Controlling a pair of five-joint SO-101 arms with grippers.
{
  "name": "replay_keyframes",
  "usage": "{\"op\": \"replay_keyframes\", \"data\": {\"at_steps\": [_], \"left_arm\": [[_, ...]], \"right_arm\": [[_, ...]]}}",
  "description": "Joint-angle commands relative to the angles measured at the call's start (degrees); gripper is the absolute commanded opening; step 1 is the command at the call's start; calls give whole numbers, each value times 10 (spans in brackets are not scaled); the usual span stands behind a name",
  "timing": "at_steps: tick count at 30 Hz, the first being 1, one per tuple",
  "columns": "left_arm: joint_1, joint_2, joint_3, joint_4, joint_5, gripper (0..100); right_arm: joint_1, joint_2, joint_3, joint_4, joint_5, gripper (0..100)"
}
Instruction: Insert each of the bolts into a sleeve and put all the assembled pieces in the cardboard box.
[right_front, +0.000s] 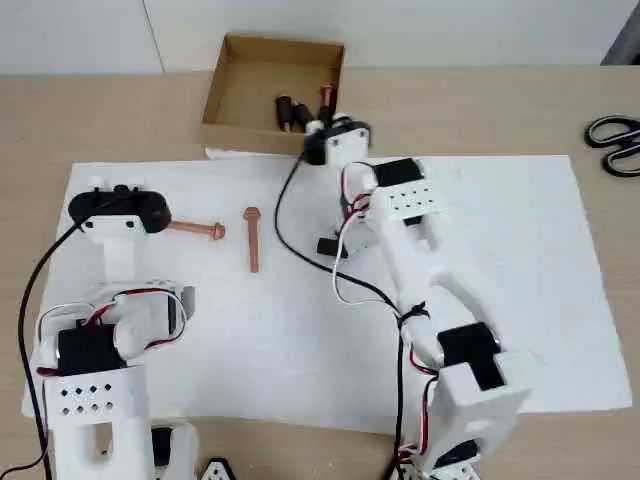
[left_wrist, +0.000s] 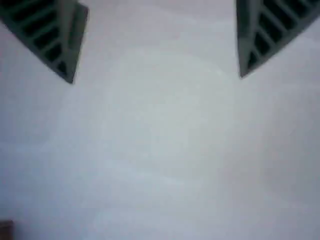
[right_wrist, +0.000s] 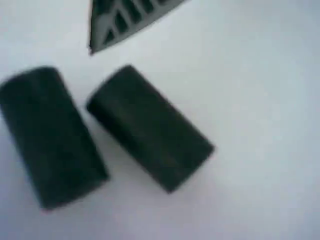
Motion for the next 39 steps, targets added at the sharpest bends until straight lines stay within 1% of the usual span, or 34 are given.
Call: {"op": "replay_keyframes", "data": {"at_steps": [1, 11, 18, 20, 25, 29, 34, 39], "left_arm": [[1, -7, -1, -13, -3, 200], [1, -7, -1, -13, -3, 200], [1, -5, -1, -13, -3, 200], [1, -5, -1, -13, -3, 200], [1, -5, 0, -13, -3, 200], [1, -5, 0, -13, -3, 200], [1, -5, 0, -13, -3, 200], [1, -5, 0, -13, -3, 200]], "right_arm": [[-13, 8, -33, -16, 41, 202], [-13, 69, -33, -79, 51, 202], [-13, 97, -33, -88, 51, 199], [-13, 99, -33, -88, 52, 172], [-11, 98, -33, -87, 78, 65], [10, 95, -38, -87, 76, 5], [38, 95, -82, -44, 75, 5], [49, 95, -123, -4, 63, 4]]}}
